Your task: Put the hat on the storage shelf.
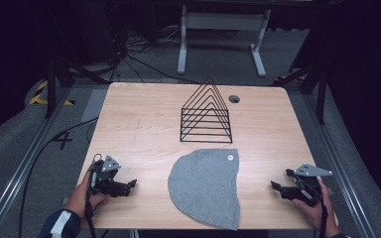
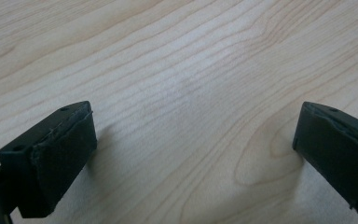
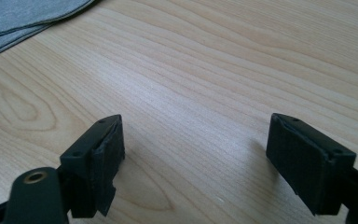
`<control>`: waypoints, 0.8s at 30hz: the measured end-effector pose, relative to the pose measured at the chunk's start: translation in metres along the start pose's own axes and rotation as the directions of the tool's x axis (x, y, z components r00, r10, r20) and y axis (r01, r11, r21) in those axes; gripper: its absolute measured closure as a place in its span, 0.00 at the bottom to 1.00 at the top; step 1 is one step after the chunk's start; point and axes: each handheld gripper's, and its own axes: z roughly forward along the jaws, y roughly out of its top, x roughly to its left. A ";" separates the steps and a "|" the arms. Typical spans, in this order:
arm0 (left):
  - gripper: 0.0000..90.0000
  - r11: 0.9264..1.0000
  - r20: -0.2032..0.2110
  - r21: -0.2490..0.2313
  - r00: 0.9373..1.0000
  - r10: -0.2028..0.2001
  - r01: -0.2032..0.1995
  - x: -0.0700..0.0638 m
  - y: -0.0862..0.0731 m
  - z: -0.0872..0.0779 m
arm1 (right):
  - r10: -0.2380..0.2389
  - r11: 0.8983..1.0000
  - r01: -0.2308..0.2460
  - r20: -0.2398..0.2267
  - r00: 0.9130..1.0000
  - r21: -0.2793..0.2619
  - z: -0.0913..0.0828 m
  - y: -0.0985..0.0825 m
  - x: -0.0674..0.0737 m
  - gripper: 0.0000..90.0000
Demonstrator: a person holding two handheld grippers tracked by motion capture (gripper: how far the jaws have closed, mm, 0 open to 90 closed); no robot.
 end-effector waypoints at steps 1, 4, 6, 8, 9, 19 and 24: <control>0.00 1.000 0.007 0.014 1.000 0.008 -0.009 0.001 0.002 0.000 | 0.000 1.000 0.000 0.000 1.000 0.000 0.000 0.000 0.000 0.22; 0.00 1.000 0.002 0.008 1.000 0.009 -0.009 0.001 0.002 0.001 | 0.001 1.000 -0.001 -0.001 1.000 0.002 0.000 0.000 0.000 0.22; 0.00 1.000 -0.009 0.001 1.000 0.012 -0.012 0.000 0.003 0.002 | 0.010 1.000 -0.010 -0.003 1.000 -0.002 0.000 0.000 0.000 0.21; 0.00 1.000 -0.001 0.007 1.000 0.007 -0.007 -0.002 0.003 0.001 | 0.010 1.000 -0.010 -0.003 1.000 -0.001 0.000 0.000 0.000 0.21; 0.01 0.999 0.029 0.022 0.999 0.035 -0.036 -0.005 0.003 -0.001 | 0.009 1.000 -0.009 -0.002 1.000 0.002 0.001 0.001 0.000 0.21; 0.26 0.986 0.100 -0.002 0.981 0.164 -0.165 -0.035 0.014 -0.006 | -0.053 0.999 0.053 -0.074 0.996 0.001 0.005 0.014 -0.004 0.36; 0.32 0.966 0.191 -0.081 0.947 0.258 -0.247 -0.079 0.044 -0.001 | -0.209 0.978 0.204 -0.119 0.971 -0.050 0.007 0.063 0.015 0.51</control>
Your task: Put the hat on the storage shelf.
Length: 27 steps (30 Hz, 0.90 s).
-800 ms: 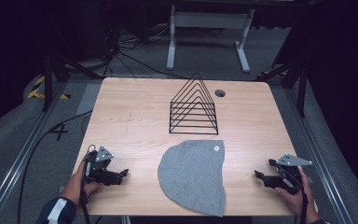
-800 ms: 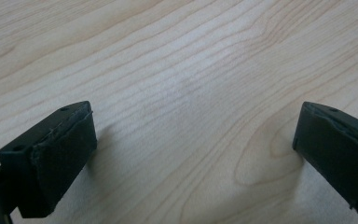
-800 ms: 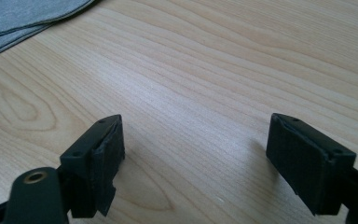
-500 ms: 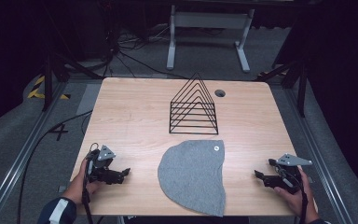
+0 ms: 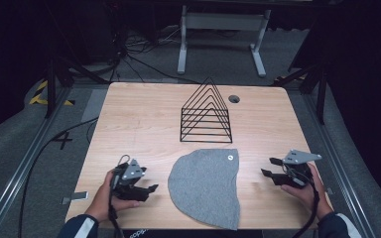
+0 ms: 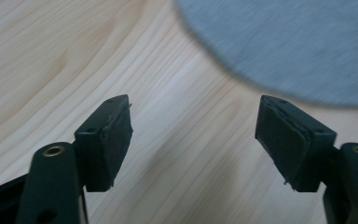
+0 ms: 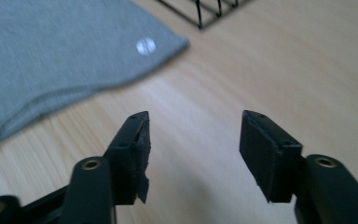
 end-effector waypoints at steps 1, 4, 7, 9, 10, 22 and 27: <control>0.34 0.999 0.016 -0.007 0.999 0.034 -0.033 -0.009 0.009 0.006 | -0.027 1.000 0.027 -0.020 0.999 -0.011 0.004 0.015 0.003 0.54; 0.37 0.990 0.082 -0.024 0.987 0.140 -0.138 -0.039 0.036 0.026 | -0.071 0.997 0.070 -0.078 0.994 -0.019 0.021 0.047 0.010 0.62; 0.43 0.981 0.144 -0.051 0.971 0.194 -0.188 -0.060 0.055 0.043 | -0.109 0.994 0.108 -0.101 0.989 -0.013 0.039 0.062 0.015 0.70; 0.48 0.974 0.200 -0.063 0.954 0.224 -0.215 -0.075 0.066 0.057 | -0.106 0.994 0.106 -0.140 0.984 -0.010 0.062 0.073 0.018 0.78; 0.51 0.967 0.246 -0.064 0.935 0.256 -0.247 -0.088 0.073 0.069 | -0.105 0.994 0.105 -0.149 0.983 -0.007 0.067 0.074 0.018 0.80; 0.64 0.954 0.329 -0.009 0.900 0.286 -0.300 -0.101 0.075 0.101 | -0.078 0.991 0.089 -0.108 0.991 0.101 0.115 0.066 0.010 0.88; 0.64 0.956 0.281 0.053 0.923 0.263 -0.289 -0.083 0.065 0.084 | -0.060 0.990 0.072 -0.100 0.993 0.118 0.108 0.061 0.009 0.90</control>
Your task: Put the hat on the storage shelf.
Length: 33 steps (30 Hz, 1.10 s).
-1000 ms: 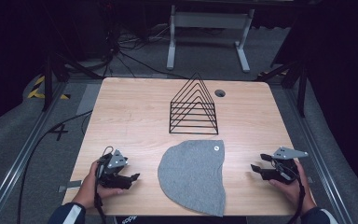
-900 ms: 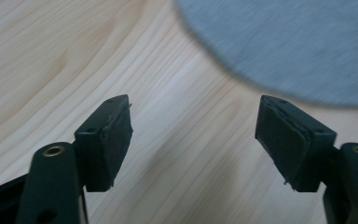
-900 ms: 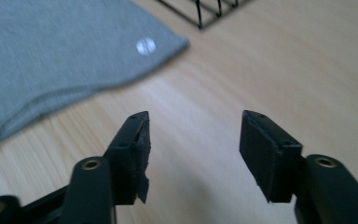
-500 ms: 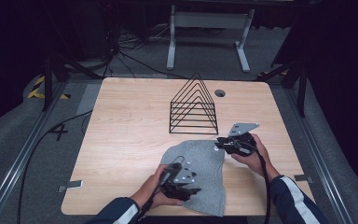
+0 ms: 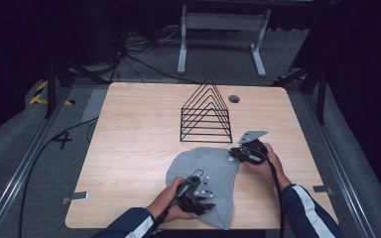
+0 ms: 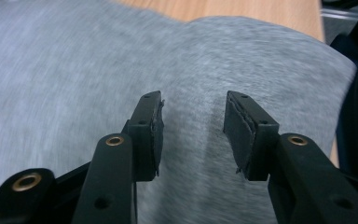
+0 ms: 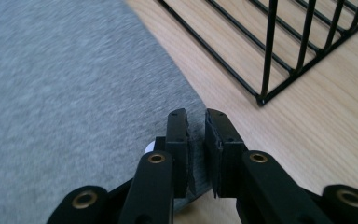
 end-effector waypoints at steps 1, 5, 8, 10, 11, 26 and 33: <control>0.64 1.000 -0.012 0.008 1.000 -0.018 0.018 0.002 -0.005 -0.005 | -0.001 1.000 0.001 0.001 1.000 0.005 -0.003 -0.002 0.002 0.91; 0.64 0.996 -0.067 0.018 0.994 -0.081 0.082 0.017 -0.027 -0.025 | 0.001 1.000 -0.001 -0.010 1.000 0.020 -0.015 -0.013 0.010 0.93; 0.64 0.992 -0.105 0.018 0.987 -0.120 0.123 0.027 -0.043 -0.038 | -0.004 0.999 0.005 -0.024 1.000 0.043 -0.024 -0.019 0.020 0.94; 0.63 0.988 -0.115 0.006 0.981 -0.155 0.157 0.032 -0.053 -0.045 | -0.008 0.999 0.010 -0.037 0.999 0.052 -0.030 -0.024 0.029 0.94; 0.63 0.985 -0.121 -0.002 0.978 -0.172 0.173 0.035 -0.058 -0.048 | -0.013 0.998 0.016 -0.047 0.999 0.057 -0.032 -0.026 0.033 0.94; 0.55 0.975 -0.186 0.002 0.958 -0.219 0.223 0.057 -0.073 -0.062 | -0.055 0.991 0.071 -0.138 0.989 0.115 -0.063 -0.047 0.094 0.94; 0.34 0.918 -0.231 -0.105 0.889 -0.396 0.382 0.079 -0.084 -0.073 | -0.024 0.999 0.027 -0.088 0.996 0.033 -0.071 -0.038 0.089 0.69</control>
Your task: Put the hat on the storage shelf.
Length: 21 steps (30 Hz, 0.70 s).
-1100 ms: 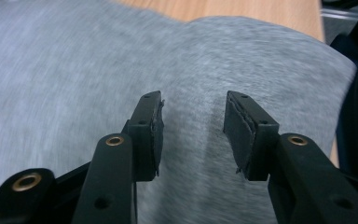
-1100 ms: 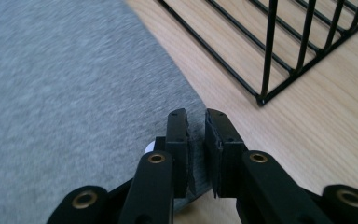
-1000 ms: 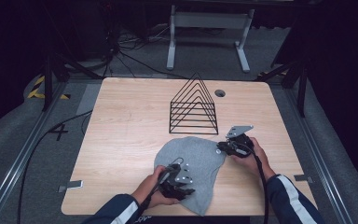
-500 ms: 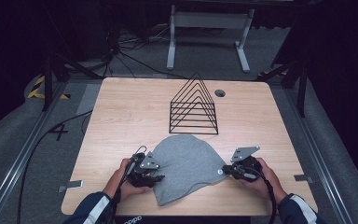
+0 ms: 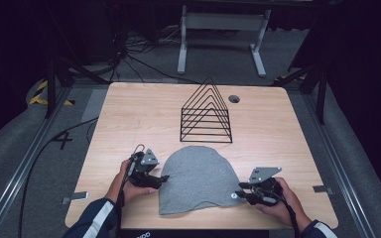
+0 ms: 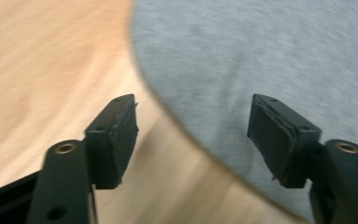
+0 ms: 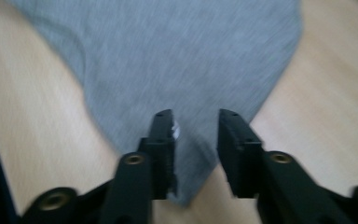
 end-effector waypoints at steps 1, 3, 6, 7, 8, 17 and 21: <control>0.33 1.000 0.004 0.006 1.000 -0.006 0.006 0.003 0.000 0.001 | 0.019 1.000 -0.019 0.010 1.000 -0.016 0.001 0.004 -0.004 0.66; 0.29 1.000 0.001 0.024 1.000 -0.008 0.008 0.004 0.000 0.005 | 0.023 0.998 -0.023 0.013 1.000 -0.051 0.007 0.014 -0.014 0.57; 0.26 0.999 -0.003 0.043 1.000 -0.006 0.006 0.003 0.003 0.012 | 0.018 0.998 -0.016 0.022 1.000 -0.054 0.024 0.029 -0.024 0.49; 0.26 0.999 -0.003 0.054 1.000 -0.001 0.001 0.002 0.005 0.013 | 0.018 0.998 -0.016 0.022 1.000 -0.054 0.024 0.029 -0.024 0.49; 0.26 0.999 -0.009 0.045 1.000 0.016 -0.015 0.001 0.007 0.017 | 0.011 0.999 -0.010 0.026 1.000 -0.048 0.030 0.034 -0.027 0.48; 0.18 0.998 -0.023 0.062 0.999 0.023 -0.021 0.004 0.016 0.027 | 0.066 0.998 -0.066 0.017 0.998 -0.011 0.080 0.071 -0.054 0.31; 0.17 0.997 -0.029 0.070 0.999 0.030 -0.028 0.007 0.021 0.029 | 0.060 0.997 -0.061 0.030 0.998 0.037 0.091 0.074 -0.052 0.24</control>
